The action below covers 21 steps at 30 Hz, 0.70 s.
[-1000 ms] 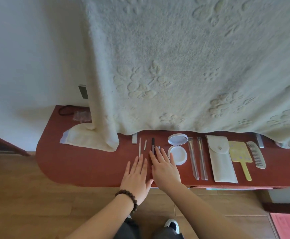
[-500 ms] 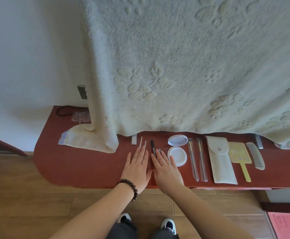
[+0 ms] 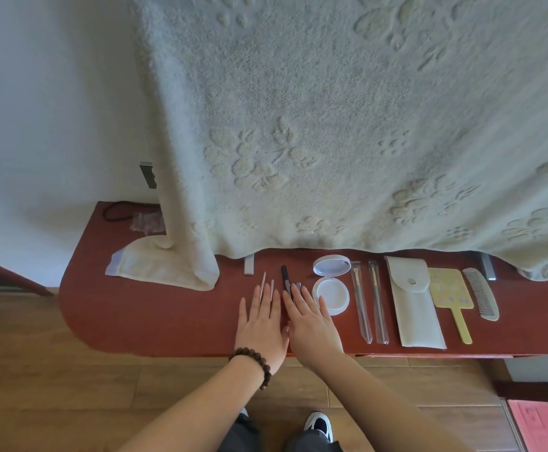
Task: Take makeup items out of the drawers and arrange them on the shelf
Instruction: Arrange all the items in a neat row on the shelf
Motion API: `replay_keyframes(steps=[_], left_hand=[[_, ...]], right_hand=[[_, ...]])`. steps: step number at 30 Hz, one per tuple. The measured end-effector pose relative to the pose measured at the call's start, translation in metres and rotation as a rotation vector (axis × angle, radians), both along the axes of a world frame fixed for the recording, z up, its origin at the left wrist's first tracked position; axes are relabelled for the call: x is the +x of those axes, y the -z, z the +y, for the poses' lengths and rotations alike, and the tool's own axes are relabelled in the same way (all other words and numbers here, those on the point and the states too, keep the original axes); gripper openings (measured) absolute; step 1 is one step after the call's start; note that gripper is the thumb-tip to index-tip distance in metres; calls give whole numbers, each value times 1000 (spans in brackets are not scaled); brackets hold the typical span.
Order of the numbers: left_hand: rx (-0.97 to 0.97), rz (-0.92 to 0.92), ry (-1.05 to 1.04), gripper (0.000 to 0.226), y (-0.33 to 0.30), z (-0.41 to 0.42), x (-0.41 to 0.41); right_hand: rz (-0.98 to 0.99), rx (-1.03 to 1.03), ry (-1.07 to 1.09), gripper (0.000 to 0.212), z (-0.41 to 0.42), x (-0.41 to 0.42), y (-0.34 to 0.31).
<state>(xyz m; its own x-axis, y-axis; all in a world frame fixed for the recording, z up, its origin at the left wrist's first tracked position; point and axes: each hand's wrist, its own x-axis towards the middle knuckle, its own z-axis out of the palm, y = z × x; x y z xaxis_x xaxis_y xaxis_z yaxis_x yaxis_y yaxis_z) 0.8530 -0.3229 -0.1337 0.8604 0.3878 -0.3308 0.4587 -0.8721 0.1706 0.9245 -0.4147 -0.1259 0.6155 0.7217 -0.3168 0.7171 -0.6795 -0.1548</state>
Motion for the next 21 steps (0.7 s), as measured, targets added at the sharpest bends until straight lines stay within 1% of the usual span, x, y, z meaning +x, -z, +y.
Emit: replay_keyframes(steps=[4, 8, 11, 14, 21], left_hand=[[-12, -3, -22, 64, -2, -5, -1], [11, -39, -60, 70, -8, -3, -9], [19, -22, -67, 72, -9, -2, -24], [2, 25, -60, 73, -8, -4, -34], [-8, 52, -71, 75, -2, -9, -31]], right_hand=[[19, -9, -7, 59, 1, 1, -5], [-2, 22, -7, 62, 2, 0, -11], [-36, 54, -72, 62, 10, 0, -15], [-32, -4, -133, 61, 19, 1, -15], [-14, -97, -172, 62, 17, 3, -6]])
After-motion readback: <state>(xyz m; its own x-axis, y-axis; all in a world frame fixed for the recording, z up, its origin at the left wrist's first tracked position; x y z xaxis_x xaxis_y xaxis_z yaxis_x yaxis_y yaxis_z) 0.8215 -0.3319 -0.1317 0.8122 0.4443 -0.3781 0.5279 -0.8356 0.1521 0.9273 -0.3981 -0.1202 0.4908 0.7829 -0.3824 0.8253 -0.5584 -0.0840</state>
